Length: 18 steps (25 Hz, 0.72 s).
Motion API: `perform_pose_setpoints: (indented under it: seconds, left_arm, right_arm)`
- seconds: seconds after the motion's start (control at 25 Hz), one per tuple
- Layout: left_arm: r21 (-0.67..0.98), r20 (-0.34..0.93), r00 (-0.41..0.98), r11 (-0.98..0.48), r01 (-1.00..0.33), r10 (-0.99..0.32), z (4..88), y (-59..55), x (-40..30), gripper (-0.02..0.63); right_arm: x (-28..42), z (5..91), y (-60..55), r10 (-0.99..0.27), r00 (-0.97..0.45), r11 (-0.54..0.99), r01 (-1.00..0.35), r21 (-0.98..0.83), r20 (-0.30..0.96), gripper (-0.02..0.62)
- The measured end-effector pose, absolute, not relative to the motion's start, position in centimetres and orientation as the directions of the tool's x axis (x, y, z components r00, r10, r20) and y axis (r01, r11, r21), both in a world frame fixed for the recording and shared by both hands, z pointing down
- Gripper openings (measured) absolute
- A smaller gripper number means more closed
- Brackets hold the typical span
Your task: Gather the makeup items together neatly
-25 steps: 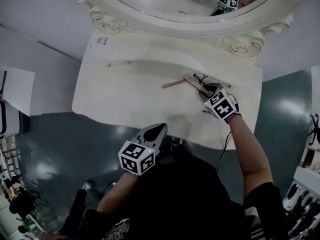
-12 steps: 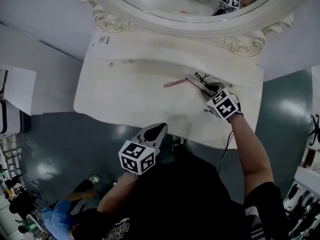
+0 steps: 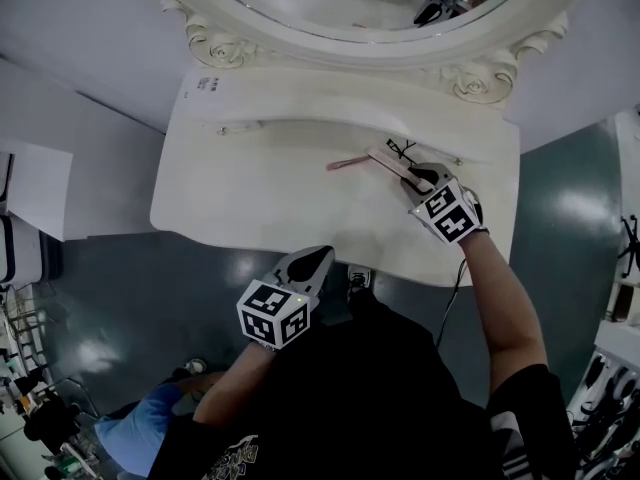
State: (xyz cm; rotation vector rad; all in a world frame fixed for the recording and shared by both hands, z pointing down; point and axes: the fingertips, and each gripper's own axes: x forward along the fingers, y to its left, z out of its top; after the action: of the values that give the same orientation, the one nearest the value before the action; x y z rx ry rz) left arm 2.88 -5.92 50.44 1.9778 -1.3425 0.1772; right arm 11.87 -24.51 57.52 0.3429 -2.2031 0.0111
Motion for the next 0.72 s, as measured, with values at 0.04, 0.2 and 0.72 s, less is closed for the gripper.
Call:
perform_pose_setpoints:
  seconds: [0.04,0.2,0.72]
  left_arm:
    - [0.485,0.484,0.450,-0.197,-0.852,-0.751,50.3,-5.8,2.8,0.008]
    - [0.481,0.476,0.462,-0.218,-0.849,-0.749,49.8,-5.0,2.4,0.008]
    - [0.480,0.473,0.471,-0.230,-0.846,-0.745,49.3,-1.7,-0.3,0.008]
  right_arm:
    - [11.8,57.1,-24.2,-0.245,-0.582,0.963,-0.240,0.125,0.775,0.104]
    - [11.1,55.3,-22.5,-0.246,-0.617,0.969,-0.185,0.166,0.748,0.104]
    - [7.8,55.7,-16.5,-0.129,-0.611,0.987,0.000,0.163,0.781,0.104]
